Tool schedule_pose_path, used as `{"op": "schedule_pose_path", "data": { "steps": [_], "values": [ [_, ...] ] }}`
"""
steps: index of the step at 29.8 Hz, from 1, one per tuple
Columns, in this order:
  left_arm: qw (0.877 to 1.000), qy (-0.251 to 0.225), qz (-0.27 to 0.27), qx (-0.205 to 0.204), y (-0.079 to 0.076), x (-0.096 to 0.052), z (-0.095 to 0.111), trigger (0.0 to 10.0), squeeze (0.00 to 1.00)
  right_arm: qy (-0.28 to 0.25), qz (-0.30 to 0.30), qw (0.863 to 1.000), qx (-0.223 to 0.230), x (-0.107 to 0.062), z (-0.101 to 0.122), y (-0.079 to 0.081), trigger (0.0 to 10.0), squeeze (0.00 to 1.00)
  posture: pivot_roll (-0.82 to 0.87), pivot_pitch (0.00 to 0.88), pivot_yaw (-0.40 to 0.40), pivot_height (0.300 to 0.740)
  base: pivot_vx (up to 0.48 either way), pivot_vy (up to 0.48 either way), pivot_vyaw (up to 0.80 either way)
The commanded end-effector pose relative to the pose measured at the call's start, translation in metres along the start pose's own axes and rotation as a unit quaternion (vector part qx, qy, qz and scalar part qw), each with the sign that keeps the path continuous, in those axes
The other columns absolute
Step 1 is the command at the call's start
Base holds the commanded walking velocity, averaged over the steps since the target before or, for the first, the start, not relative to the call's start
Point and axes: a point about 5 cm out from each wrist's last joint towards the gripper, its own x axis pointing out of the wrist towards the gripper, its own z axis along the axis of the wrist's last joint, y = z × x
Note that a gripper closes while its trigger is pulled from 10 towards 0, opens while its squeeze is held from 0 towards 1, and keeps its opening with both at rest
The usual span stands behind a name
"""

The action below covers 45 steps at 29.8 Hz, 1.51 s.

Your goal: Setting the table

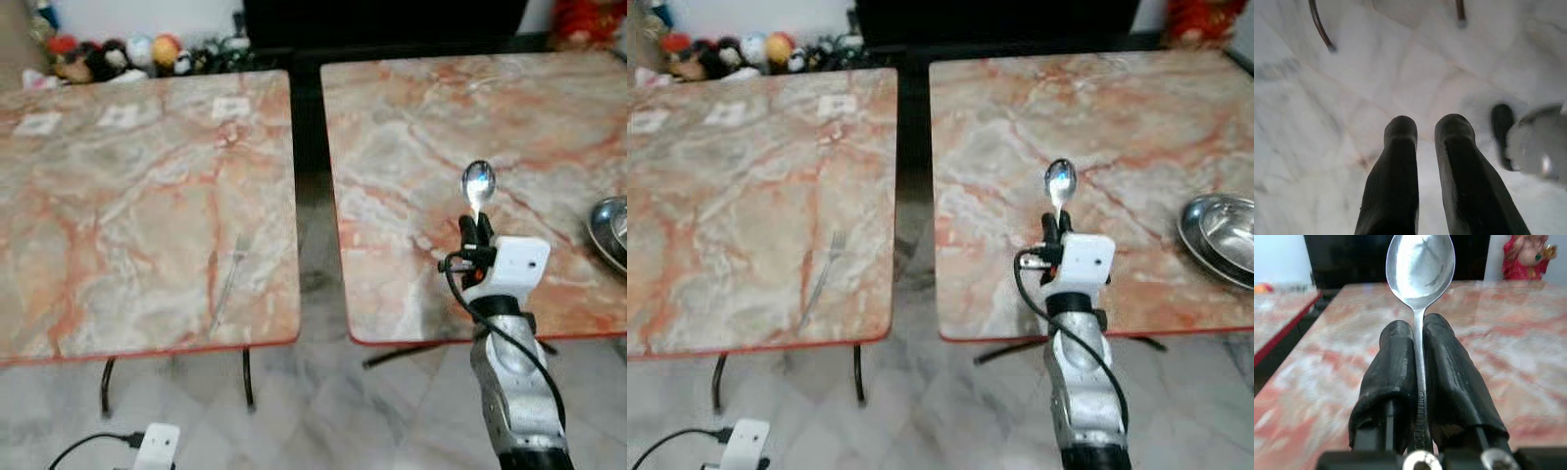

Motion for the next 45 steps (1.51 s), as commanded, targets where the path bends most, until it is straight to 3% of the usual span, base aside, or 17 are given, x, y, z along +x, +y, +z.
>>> {"op": "schedule_pose_path", "data": {
  "steps": [1, 20, 33, 37, 40, 45],
  "values": [
    [1.000, 0.011, 0.003, 0.007, 0.005, 0.000, -0.003, 10.0, 0.00, -0.014, -0.009, 1.000, 0.006, 0.001, 0.005, -0.002, 10.0, 0.00, -0.11, 0.090, 0.046, 0.740, 0.000, -0.424, 0.00],
    [1.000, 0.014, 0.003, 0.008, 0.005, -0.001, -0.005, 10.0, 0.00, -0.025, -0.044, 0.999, 0.008, 0.005, 0.009, -0.011, 10.0, 0.00, -0.11, 0.087, 0.047, 0.740, 0.000, -0.422, 0.00],
    [1.000, 0.012, 0.004, 0.006, 0.005, 0.000, -0.004, 10.0, 0.00, -0.023, -0.089, 0.996, -0.020, 0.006, 0.013, -0.034, 10.0, 0.00, -0.12, 0.094, 0.048, 0.740, 0.000, -0.278, 0.00],
    [1.000, 0.012, 0.005, 0.006, 0.005, -0.001, -0.004, 10.0, 0.00, -0.007, -0.105, 0.994, -0.044, 0.008, 0.013, -0.045, 10.0, 0.00, -0.12, 0.096, 0.049, 0.740, 0.000, 0.000, 0.00],
    [1.000, 0.012, 0.006, 0.006, 0.006, -0.001, -0.005, 10.0, 0.00, 0.010, -0.125, 0.992, -0.016, 0.011, 0.012, -0.053, 10.0, 0.00, -0.12, 0.099, 0.050, 0.740, 0.000, 0.000, 0.00],
    [1.000, 0.012, 0.005, 0.005, 0.005, 0.000, -0.004, 10.0, 0.00, 0.069, -0.122, 0.990, -0.027, 0.025, 0.006, -0.066, 10.0, 0.00, -0.12, 0.101, 0.047, 0.740, 0.000, 0.000, 0.00]
  ]
}}
